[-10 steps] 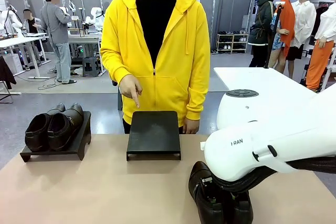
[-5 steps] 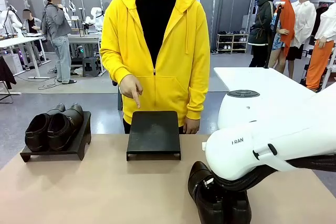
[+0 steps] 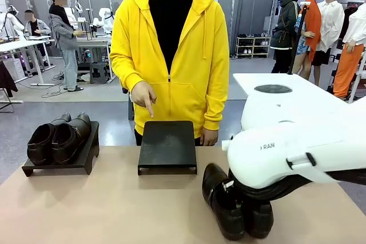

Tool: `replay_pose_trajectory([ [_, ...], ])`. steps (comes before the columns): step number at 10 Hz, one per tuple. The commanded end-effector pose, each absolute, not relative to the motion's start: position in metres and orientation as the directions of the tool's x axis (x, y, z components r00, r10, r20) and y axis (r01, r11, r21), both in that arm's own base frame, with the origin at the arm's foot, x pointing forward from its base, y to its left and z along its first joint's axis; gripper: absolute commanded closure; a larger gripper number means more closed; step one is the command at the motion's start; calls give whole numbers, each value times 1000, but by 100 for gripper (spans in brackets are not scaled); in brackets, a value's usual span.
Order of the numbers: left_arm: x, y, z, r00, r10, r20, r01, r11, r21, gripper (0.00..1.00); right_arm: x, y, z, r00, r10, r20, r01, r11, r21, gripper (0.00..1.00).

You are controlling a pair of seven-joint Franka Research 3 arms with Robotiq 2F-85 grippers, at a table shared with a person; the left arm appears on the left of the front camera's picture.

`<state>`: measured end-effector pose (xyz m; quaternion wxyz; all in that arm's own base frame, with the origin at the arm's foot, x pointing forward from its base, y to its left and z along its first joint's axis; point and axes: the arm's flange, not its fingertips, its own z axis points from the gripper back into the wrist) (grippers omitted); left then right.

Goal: Place the shoes on the stand as instructed by the person.
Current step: Pick up another pair of Shoes and place it on the Shoes Stand indicated by the person.

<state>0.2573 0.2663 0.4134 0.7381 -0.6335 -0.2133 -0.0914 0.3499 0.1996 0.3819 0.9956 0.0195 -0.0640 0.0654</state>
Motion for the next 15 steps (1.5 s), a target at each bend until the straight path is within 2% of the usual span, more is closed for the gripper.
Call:
replay_pose_trajectory([
  [1,254,264,414,883,134,450,425,177,-888,0,338,184,420,964,122,238,-133,991,31,100],
  [6,254,264,414,883,134,450,425,177,-888,0,341,178,467,932,133,337,-166,984,71,100],
  [7,254,264,414,883,134,450,425,177,-888,0,343,177,455,951,97,295,-120,991,61,100],
  [14,254,264,414,883,134,450,425,177,-888,0,343,177,455,951,97,295,-120,991,61,100],
  [15,254,264,414,883,134,450,425,177,-888,0,341,176,447,956,106,274,-126,991,54,92],
])
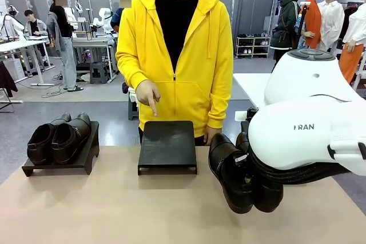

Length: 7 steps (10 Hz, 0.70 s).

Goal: Place the shoes on the stand as instructed by the person.
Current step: Pick up another pair of Shoes and place it on the Shoes Stand indicated by the person.

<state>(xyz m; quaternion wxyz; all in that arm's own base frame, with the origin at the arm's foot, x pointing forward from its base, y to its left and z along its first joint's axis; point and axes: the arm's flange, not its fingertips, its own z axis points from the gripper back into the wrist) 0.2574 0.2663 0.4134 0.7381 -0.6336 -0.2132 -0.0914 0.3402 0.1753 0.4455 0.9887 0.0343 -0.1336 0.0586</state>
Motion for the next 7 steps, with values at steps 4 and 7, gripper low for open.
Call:
replay_pose_trajectory([
  [4,254,264,414,883,134,450,425,177,-888,0,385,254,491,921,219,321,-222,975,-27,92],
  [7,254,264,414,883,134,450,425,177,-888,0,428,319,523,912,257,319,-238,966,-96,92],
])
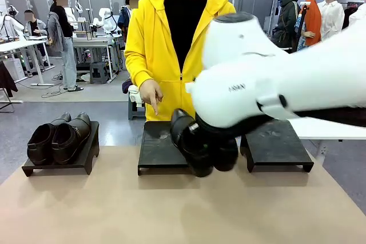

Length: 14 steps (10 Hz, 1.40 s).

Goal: Place the shoes on the stand as instructed by the person.
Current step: Pick up another pair of Shoes and place it on the Shoes Stand indicated by the person.

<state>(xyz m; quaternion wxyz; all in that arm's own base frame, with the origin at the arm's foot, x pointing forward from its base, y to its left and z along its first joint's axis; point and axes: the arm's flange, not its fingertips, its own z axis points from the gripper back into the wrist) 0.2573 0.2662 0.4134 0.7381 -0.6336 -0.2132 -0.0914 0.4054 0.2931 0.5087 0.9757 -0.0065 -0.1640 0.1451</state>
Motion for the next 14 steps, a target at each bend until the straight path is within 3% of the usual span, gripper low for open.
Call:
replay_pose_trajectory([
  [1,254,264,414,883,134,450,425,177,-888,0,442,341,528,916,236,325,-211,971,-112,92],
  [3,254,264,414,883,134,450,425,177,-888,0,467,378,524,907,160,389,-120,985,-126,92],
  [6,254,264,414,883,134,450,425,177,-888,0,494,413,499,918,87,386,-83,996,-26,92],
  [14,254,264,414,883,134,450,425,177,-888,0,553,428,434,883,-24,469,-4,998,59,92],
])
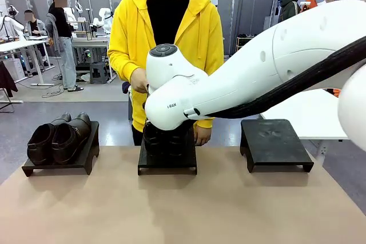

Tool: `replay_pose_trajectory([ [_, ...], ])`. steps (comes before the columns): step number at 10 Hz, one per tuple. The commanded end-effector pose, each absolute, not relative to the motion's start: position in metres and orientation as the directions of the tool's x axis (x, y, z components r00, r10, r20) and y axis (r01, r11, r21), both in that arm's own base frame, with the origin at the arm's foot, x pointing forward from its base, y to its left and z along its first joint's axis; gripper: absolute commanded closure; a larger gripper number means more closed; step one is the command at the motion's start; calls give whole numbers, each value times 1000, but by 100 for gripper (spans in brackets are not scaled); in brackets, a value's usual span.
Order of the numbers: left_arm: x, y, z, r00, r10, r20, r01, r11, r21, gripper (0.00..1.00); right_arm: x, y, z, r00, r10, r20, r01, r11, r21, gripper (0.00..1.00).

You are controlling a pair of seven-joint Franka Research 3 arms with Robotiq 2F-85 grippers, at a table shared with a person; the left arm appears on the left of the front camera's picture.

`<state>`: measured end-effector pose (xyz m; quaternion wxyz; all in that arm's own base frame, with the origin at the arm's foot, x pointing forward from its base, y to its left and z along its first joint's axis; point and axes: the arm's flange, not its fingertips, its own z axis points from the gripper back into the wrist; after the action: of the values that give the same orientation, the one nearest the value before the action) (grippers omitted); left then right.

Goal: Place the shoes on the stand as instructed by the person.
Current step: Pick up another pair of Shoes and place it on the Shoes Stand indicated by the person.

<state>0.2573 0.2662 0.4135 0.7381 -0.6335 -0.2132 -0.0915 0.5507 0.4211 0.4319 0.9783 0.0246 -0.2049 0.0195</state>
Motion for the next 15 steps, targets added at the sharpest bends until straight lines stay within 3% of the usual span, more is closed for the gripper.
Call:
replay_pose_trajectory([
  [1,254,264,414,883,134,450,425,177,-888,0,556,428,430,878,-26,478,-2,998,59,92],
  [10,254,264,414,883,134,450,425,177,-888,0,564,421,403,886,-30,463,-1,998,67,92],
  [11,254,264,414,883,134,450,425,177,-888,0,564,419,403,886,-37,462,4,997,73,87],
  [15,254,264,414,883,134,450,425,177,-888,0,563,415,404,889,-43,456,8,997,78,24],
])
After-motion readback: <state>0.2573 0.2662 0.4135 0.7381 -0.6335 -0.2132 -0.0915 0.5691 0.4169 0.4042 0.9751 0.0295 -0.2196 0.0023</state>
